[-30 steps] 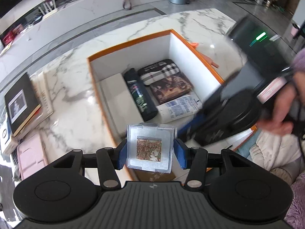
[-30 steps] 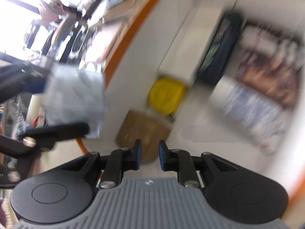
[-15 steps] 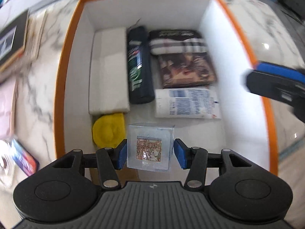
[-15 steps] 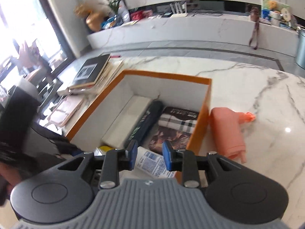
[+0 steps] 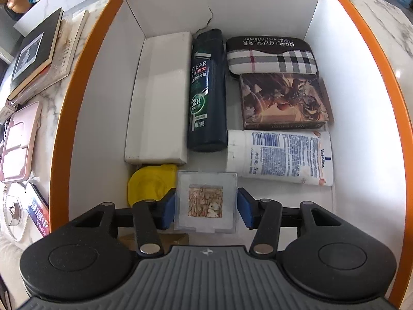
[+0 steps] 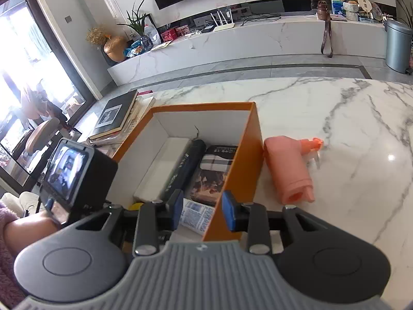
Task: Organize rigid objects
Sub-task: 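Lower the clear cube into the orange box and open the left tool, then move both tools toward the pink spray bottle and pink cup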
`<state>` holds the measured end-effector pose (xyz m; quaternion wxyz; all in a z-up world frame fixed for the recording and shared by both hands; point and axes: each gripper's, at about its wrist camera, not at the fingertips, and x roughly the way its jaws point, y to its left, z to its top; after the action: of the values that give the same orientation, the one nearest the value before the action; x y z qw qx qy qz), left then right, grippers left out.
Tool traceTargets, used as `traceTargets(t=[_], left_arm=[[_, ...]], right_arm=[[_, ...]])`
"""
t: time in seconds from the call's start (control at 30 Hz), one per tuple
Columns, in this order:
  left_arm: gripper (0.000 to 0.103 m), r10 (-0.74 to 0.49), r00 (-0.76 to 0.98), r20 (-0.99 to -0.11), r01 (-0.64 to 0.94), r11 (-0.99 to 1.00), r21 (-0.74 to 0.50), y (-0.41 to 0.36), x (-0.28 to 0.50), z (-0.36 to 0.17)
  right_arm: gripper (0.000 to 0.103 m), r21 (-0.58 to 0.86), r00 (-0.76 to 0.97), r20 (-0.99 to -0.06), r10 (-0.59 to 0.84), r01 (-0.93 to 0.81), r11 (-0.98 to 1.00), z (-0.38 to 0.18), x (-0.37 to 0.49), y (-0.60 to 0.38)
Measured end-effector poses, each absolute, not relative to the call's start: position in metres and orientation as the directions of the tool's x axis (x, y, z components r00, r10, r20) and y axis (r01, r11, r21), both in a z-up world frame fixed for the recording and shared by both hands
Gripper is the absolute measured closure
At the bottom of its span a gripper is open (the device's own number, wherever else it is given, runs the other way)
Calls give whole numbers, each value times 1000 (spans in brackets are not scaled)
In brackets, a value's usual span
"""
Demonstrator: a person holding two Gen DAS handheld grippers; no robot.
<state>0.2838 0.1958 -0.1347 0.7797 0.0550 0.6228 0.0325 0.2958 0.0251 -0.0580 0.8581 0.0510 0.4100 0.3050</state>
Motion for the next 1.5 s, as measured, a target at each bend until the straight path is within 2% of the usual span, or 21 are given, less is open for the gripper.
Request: traceTargets(t=[0.07,0.13,0.2,0.27,0.4,0.53,0.73,0.83,1.0,1.2,1.4,1.5], left_arm=[[35,115,235,-965,20,992,123,198,281,-129],[35,97,256,-962,26,994,107,201,276,-117],[37,58,266,-962,22,998,67,208,270,-105],[49,36,257,-966,-15,999,33,213,268,-97],[50,-10,241,-970,-73,997,-28,219,267,-99],[53,10,262,-965,-102,995,-18,215,268,-102],[51,58,290,-955,-145,989,16,208,270,-107],[56,70,302,-951,-124,992,34,202,269,-105],[56,40,405,-913,-6,999,42,179,256,-70],[56,-83,509,-857,189,982,18,127,249,-22],[56,-84,547,-833,414,892,182,57,260,-30],[56,-54,526,-849,464,854,233,39,273,-46]], right_arm=[[68,340,481,-673,562,-474,812,-58,294,19],[68,343,484,-670,562,-469,814,-57,292,13],[68,343,492,-667,560,-464,817,-57,290,7],[68,346,499,-664,557,-455,820,-57,288,0],[68,354,514,-663,544,-426,833,-59,285,-15],[68,349,522,-660,540,-423,836,-59,277,-28],[68,355,533,-666,522,-389,850,-60,271,-50],[68,358,530,-669,520,-384,851,-59,269,-56],[68,357,542,-671,505,-361,862,-65,271,-68],[68,346,571,-686,452,-291,892,-80,289,-84],[68,363,593,-673,442,-257,896,-101,313,-98],[67,405,567,-669,480,-263,876,-110,328,-99]])
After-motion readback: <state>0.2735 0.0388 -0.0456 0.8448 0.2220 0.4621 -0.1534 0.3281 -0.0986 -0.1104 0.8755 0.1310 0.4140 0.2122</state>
